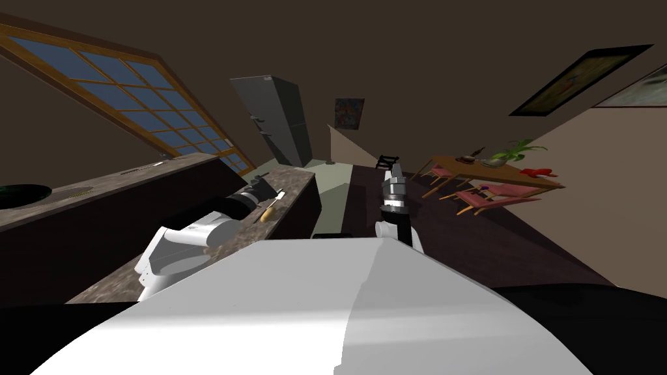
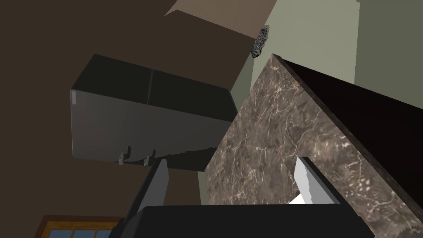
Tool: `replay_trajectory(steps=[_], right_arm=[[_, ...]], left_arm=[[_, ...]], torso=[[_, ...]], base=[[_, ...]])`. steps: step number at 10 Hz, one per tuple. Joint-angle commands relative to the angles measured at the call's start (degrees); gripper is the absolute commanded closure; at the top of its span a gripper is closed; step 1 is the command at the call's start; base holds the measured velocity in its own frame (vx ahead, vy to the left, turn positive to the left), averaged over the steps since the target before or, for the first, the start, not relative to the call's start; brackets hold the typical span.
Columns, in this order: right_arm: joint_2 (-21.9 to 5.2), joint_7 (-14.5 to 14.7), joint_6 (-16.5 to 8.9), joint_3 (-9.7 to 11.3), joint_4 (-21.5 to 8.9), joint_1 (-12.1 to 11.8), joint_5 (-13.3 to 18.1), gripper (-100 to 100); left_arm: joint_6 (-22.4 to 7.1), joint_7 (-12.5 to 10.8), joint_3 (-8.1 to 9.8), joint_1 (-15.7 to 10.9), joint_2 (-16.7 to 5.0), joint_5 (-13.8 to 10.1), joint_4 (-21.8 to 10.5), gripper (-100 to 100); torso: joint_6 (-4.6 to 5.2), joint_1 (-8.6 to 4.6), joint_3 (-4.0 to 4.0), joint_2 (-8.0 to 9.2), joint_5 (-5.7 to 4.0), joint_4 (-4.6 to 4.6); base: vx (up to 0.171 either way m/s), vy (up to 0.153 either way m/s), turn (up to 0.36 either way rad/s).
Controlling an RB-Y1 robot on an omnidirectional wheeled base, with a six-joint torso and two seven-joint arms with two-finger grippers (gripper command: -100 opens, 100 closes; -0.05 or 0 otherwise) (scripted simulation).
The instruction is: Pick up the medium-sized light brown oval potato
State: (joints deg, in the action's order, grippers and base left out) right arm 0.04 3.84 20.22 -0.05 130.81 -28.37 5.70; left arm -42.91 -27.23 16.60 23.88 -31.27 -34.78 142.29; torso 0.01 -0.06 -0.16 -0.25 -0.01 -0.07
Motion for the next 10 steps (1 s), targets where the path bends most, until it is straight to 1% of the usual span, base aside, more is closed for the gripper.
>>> replay_trajectory(steps=[1, 2, 3, 4, 5, 6, 7, 8, 9, 10], right_arm=[[0.0, 0.0, 0.0, 0.0, 0.0, 0.0, 0.0, 0], [0.0, 0.0, 0.0, 0.0, 0.0, 0.0, 0.0, 0], [0.0, 0.0, 0.0, 0.0, 0.0, 0.01, 0.0, 0], [0.0, 0.0, 0.0, 0.0, 0.0, 0.0, 0.0, 0], [0.0, 0.0, 0.0, 0.0, 0.0, 0.0, 0.0, 0], [0.0, 0.0, 0.0, 0.0, 0.0, 0.01, 0.0, 0], [0.0, 0.0, 0.0, 0.0, 0.0, 0.0, 0.0, 0], [0.0, 0.0, 0.0, 0.0, 0.0, 0.01, 0.0, 0], [0.0, 0.0, 0.0, 0.0, 0.0, 0.01, 0.0, 0], [0.0, 0.0, 0.0, 0.0, 0.0, 0.0, 0.0, 0]], left_arm=[[-2.86, -1.28, 0.84, 0.19, -0.47, -0.83, 0.05, -100], [-3.82, -1.28, 0.84, 0.19, -0.47, -0.83, 0.05, -100], [-5.65, -3.46, 2.38, 0.61, -1.28, -2.31, -0.03, -100], [-7.21, -3.46, 2.38, 0.61, -1.28, -2.31, -0.03, -100], [-7.82, -3.46, 2.38, 0.61, -1.28, -2.31, -0.03, -100], [-9.76, -5.66, 3.92, 1.11, -2.0, -3.75, -0.17, -100], [-11.31, -5.66, 3.92, 1.11, -2.0, -3.75, -0.17, -100], [-11.76, -5.66, 3.92, 1.11, -2.0, -3.75, -0.17, -100], [-13.91, -7.87, 5.44, 1.68, -2.62, -5.13, -0.36, -100], [-15.47, -7.87, 5.44, 1.68, -2.62, -5.13, -0.36, -100]], torso=[[0.0, 0.0, 0.0, 0.0, 0.0, 0.0], [0.01, 0.03, 0.0, 0.0, 0.0, 0.0], [0.02, 0.1, 0.05, 0.1, 0.02, 0.01], [0.0, 0.08, 0.04, 0.06, 0.02, 0.01], [0.02, 0.05, 0.02, 0.05, 0.01, 0.01], [0.02, 0.09, 0.07, 0.13, 0.02, 0.02], [0.0, 0.07, 0.06, 0.1, 0.02, 0.02], [0.01, 0.05, 0.04, 0.08, 0.01, 0.01], [0.02, 0.09, 0.07, 0.14, 0.02, 0.02], [0.01, 0.11, 0.05, 0.1, 0.02, 0.02]], base=[[0.068, -0.029, 0.03], [0.031, -0.007, -0.004], [0.054, -0.019, 0.036], [0.056, -0.027, 0.035], [0.024, -0.013, 0.001], [0.044, -0.02, 0.046], [0.051, -0.03, 0.022], [0.026, -0.012, -0.004], [0.048, -0.011, 0.027], [0.055, -0.012, 0.027]])
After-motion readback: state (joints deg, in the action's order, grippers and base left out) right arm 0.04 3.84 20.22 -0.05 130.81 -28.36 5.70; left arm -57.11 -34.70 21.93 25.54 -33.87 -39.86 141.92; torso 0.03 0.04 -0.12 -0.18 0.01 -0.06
